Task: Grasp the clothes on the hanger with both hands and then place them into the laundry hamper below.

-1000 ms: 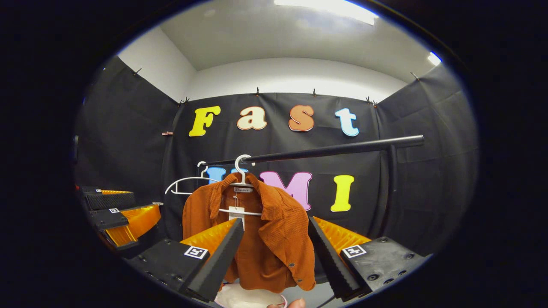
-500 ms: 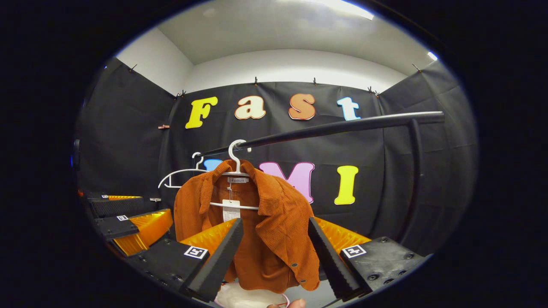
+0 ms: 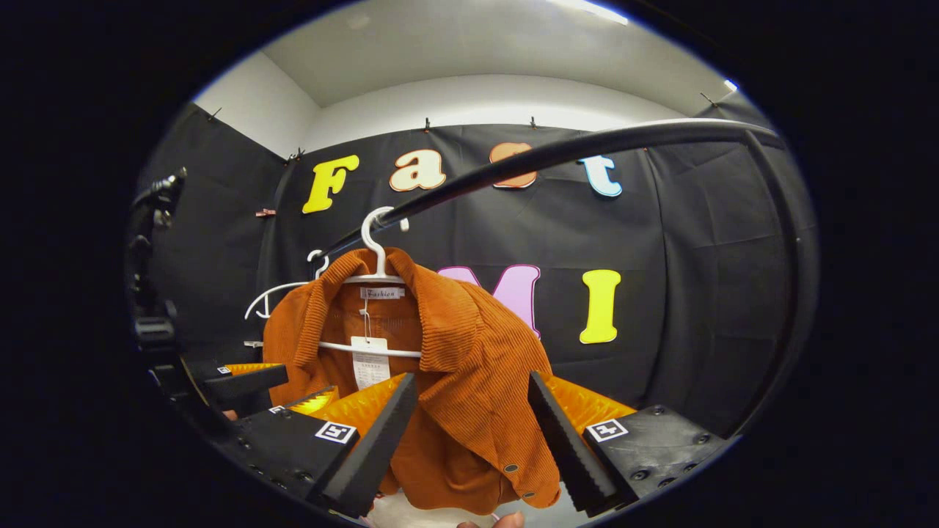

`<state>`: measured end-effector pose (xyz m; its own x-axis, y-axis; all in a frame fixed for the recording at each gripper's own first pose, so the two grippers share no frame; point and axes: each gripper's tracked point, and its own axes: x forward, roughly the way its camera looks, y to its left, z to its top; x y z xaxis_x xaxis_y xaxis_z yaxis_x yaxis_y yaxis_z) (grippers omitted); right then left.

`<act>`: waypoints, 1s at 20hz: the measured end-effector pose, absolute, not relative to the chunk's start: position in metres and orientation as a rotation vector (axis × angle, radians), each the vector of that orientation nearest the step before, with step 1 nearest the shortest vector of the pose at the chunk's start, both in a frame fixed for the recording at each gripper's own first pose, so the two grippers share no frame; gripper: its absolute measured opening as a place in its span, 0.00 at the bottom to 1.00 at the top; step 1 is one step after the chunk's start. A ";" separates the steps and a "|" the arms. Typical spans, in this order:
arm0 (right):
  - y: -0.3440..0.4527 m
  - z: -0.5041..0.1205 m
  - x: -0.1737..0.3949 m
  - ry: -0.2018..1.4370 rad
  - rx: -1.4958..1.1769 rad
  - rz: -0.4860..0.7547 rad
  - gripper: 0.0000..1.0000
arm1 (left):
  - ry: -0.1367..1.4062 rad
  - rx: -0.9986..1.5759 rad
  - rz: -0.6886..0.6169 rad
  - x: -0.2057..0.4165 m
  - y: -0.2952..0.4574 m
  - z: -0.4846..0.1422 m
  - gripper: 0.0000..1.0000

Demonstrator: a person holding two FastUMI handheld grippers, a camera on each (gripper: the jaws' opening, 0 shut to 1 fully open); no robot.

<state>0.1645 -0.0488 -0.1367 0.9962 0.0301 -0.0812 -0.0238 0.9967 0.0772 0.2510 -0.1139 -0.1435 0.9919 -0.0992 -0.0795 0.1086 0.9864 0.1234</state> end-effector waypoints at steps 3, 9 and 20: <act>-0.037 -0.148 0.178 0.090 0.081 0.047 0.98 | 0.066 0.119 -0.080 0.276 -0.105 -0.150 0.93; -0.028 -0.170 0.218 0.096 0.058 0.023 0.98 | 0.126 0.040 -0.164 0.284 -0.104 -0.155 0.10; -0.006 -0.234 0.258 0.323 0.361 0.054 0.05 | 0.132 0.054 -0.174 0.274 -0.095 -0.150 0.08</act>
<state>0.2584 -0.0060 -0.2339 0.9474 0.1088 -0.3010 0.0056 0.9346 0.3557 0.2741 -0.0954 -0.1500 0.9763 -0.1686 -0.1354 0.1756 0.9836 0.0420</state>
